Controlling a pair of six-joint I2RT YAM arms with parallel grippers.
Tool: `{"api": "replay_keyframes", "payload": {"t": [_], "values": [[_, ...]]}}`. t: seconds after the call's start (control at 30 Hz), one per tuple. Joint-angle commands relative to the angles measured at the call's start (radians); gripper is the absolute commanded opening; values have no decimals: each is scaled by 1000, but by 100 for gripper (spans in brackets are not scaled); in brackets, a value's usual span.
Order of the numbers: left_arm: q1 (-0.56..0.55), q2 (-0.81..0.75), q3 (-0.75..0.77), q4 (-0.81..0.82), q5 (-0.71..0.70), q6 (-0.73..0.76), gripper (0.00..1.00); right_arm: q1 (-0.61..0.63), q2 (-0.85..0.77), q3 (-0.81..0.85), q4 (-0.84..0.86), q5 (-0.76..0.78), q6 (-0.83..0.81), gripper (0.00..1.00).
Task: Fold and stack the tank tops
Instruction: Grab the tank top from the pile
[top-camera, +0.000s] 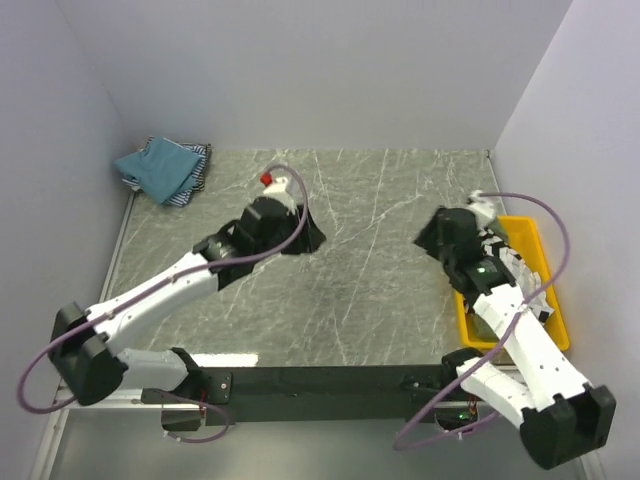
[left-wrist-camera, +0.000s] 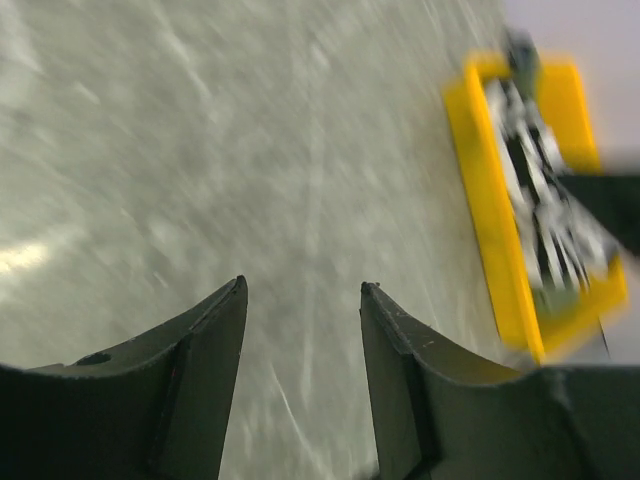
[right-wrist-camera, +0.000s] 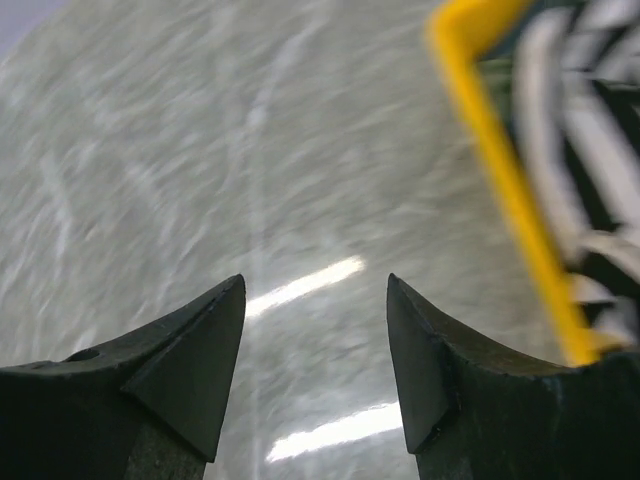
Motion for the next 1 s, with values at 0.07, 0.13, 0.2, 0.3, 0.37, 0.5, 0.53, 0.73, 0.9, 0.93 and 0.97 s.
{"api": "replay_keyframes", "payload": {"t": [0.07,0.13,0.2,0.3,0.37,0.5,0.53,0.73,0.9,0.93,0.97], "values": [[-107,-155,-62,-73,112,42,55,-343,-29,-21,-96,-25,-24,65],[-110,-180,-77,-81,139,57,56,-429,3,-26,-82,-53,-29,65],[-110,-207,-86,-95,164,78,57,-515,40,-31,-56,-47,-35,66],[-110,-226,-101,-101,199,103,57,-630,144,-26,-14,-62,-43,65],[-110,-226,-109,-102,230,111,57,-672,221,-19,4,-64,-43,64],[-110,-209,-106,-131,254,128,57,-726,269,-21,-8,11,-12,64],[-110,-206,-105,-131,266,132,57,-753,263,-31,-8,42,-5,65],[-110,-181,-91,-150,320,155,57,-815,274,-48,-3,128,42,68],[-109,-192,-75,-182,294,190,58,-837,350,-35,39,143,77,68],[-109,-192,-74,-184,288,197,58,-837,364,-29,47,137,80,68],[-107,-193,-72,-190,283,203,59,-837,378,-26,61,136,86,68]]}}
